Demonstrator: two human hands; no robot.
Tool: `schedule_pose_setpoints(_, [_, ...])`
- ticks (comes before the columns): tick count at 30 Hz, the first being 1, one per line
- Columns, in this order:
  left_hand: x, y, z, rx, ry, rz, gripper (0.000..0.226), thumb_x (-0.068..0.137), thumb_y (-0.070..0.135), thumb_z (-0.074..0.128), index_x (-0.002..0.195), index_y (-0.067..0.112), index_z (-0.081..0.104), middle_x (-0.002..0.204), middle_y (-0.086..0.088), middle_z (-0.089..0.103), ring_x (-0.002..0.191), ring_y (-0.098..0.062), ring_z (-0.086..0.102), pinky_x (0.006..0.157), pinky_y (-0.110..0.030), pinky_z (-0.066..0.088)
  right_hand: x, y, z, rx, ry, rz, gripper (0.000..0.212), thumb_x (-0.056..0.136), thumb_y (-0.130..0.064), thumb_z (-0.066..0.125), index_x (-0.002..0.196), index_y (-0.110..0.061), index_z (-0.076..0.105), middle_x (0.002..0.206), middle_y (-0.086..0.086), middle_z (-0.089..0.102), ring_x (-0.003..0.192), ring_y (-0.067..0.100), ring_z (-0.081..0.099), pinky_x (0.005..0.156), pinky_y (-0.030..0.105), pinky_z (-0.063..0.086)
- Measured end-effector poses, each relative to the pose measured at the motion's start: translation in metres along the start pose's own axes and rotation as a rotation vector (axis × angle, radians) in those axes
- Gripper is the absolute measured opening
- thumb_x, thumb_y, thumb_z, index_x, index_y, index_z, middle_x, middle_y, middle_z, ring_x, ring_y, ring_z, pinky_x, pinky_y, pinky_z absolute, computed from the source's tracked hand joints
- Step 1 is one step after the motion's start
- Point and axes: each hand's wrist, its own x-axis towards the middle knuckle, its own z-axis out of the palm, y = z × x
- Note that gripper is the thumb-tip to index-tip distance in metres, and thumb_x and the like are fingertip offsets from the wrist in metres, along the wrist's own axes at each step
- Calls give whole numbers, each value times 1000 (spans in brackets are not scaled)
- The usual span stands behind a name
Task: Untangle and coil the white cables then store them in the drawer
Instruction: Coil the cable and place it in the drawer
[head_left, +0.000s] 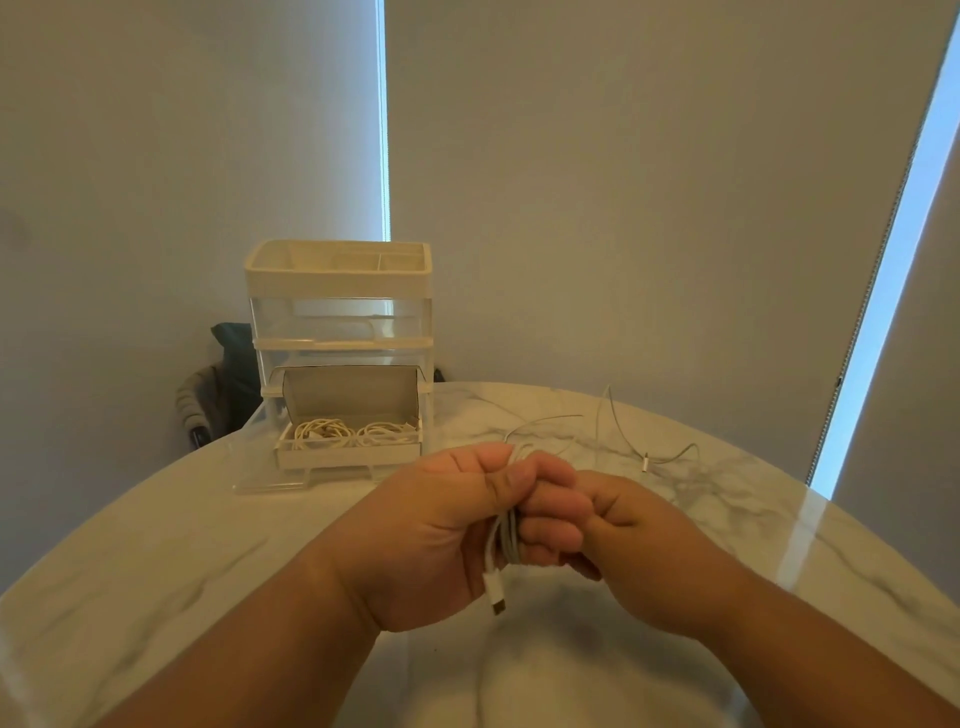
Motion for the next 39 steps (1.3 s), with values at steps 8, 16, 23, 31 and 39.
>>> schedule_pose_setpoints(8, [3, 6, 2, -190, 202, 127, 34, 84, 16, 50, 105, -3, 69, 101, -21, 73, 80, -24, 74, 70, -30, 60, -7, -22, 11, -341, -181, 65, 43, 103, -29, 49, 68, -52, 59, 63, -19, 61, 60, -3, 53, 65, 13, 41])
schedule_pose_setpoints(16, [6, 4, -1, -254, 298, 171, 42, 84, 15, 49, 121, -3, 59, 116, -21, 70, 103, -28, 71, 87, -34, 57, -9, -27, 18, -428, -297, 58, 37, 102, -37, 50, 85, -70, 52, 77, -32, 58, 76, -10, 54, 75, 13, 40])
schedule_pose_setpoints(23, [12, 3, -12, -261, 481, 237, 31, 95, 11, 46, 122, 1, 58, 113, -16, 72, 105, -25, 70, 89, -33, 56, -9, -29, 20, -476, -299, 15, 42, 103, -40, 48, 144, -47, 44, 144, -27, 49, 126, -15, 42, 94, -2, 26])
schedule_pose_setpoints(31, [14, -2, -11, -36, 501, 255, 43, 71, 5, 63, 113, 7, 65, 106, -9, 75, 100, -19, 72, 88, -28, 57, -7, -27, 19, -484, -154, -87, 30, 101, -41, 51, 117, -23, 69, 111, -8, 71, 100, 3, 62, 87, 20, 50])
schedule_pose_setpoints(39, [11, -13, -22, 970, 419, 241, 22, 92, 9, 63, 105, 23, 75, 96, 9, 75, 93, 0, 69, 83, -17, 54, -8, -23, 12, -362, 145, -136, 11, 94, -32, 64, 92, -30, 75, 85, -14, 72, 83, 5, 65, 74, 27, 49])
